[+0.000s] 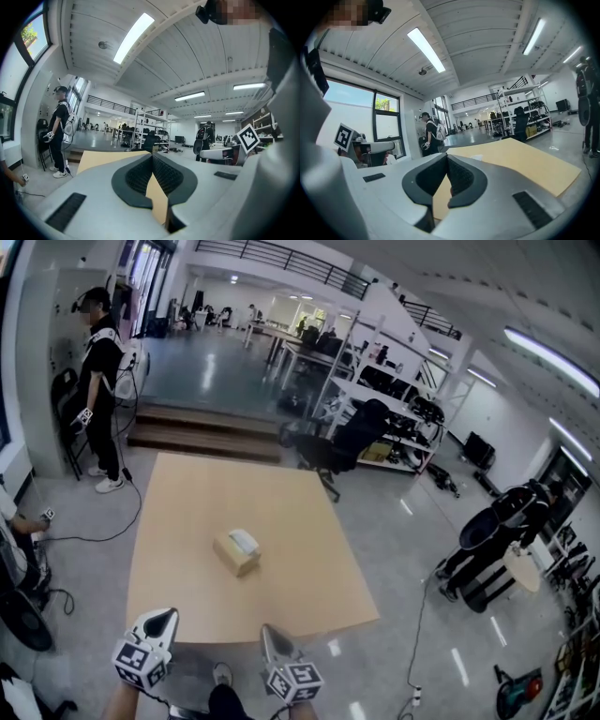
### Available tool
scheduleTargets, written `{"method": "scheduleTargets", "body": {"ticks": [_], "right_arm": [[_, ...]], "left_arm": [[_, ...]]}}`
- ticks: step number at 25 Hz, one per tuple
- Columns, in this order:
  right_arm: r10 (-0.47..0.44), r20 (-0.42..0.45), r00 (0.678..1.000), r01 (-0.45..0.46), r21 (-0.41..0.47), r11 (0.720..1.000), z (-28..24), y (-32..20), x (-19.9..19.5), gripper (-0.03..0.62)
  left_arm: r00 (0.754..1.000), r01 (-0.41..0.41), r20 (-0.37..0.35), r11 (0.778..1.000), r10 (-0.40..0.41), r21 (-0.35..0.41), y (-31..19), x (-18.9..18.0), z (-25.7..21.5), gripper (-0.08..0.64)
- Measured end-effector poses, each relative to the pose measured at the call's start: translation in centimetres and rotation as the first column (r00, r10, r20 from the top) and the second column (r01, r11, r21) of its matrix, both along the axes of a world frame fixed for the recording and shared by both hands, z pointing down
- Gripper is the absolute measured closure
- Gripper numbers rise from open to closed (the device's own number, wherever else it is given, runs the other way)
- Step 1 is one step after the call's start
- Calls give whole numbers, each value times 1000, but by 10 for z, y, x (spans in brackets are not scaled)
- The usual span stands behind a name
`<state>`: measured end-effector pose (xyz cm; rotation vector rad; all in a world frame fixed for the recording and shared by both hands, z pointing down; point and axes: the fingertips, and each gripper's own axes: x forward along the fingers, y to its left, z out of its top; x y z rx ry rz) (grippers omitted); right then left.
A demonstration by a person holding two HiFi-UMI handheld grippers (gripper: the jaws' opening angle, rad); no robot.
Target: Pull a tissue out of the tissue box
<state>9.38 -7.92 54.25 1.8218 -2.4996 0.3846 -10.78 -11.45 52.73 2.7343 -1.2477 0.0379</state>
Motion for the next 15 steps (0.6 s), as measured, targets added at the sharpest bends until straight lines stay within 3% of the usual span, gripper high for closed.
{"method": "scheduleTargets", "body": {"ticks": [15], "right_arm": [[-31,14,999,32,-38,999,15,-118,30,581]], "left_arm": [[1000,19,2,999,-19,-32,-110,34,11,552]]}}
